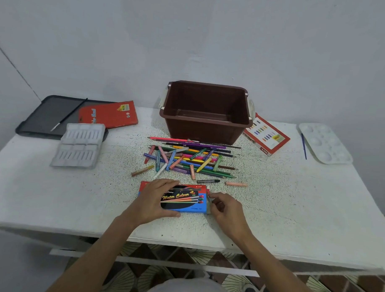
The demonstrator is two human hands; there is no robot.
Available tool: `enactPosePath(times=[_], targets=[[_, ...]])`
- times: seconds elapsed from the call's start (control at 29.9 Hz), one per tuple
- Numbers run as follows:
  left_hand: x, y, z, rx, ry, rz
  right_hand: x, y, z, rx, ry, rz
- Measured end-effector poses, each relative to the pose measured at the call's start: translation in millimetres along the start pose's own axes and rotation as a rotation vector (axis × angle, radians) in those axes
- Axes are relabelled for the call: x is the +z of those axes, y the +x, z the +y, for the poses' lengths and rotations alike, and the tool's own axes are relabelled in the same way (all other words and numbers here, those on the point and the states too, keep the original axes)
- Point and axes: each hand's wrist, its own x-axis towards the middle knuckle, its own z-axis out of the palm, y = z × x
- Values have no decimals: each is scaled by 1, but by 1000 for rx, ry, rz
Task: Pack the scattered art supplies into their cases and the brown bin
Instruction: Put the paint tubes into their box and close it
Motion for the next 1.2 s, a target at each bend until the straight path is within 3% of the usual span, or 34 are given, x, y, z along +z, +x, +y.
enactPosePath(times=[0.4,0.63,0.94,1.2], targets=[[-4,-1,4,-12,7,-36,1,-2,-3,73,293,-52],[-4,0,3,-13,-12,-30,6,-4,-8,237,551,-47],[-4,-1,2,-19,-17,-37,10,-2,-9,242,441,-42],[0,-2,-1,-2,-2,-26,14,-1,-16,245,556,59]])
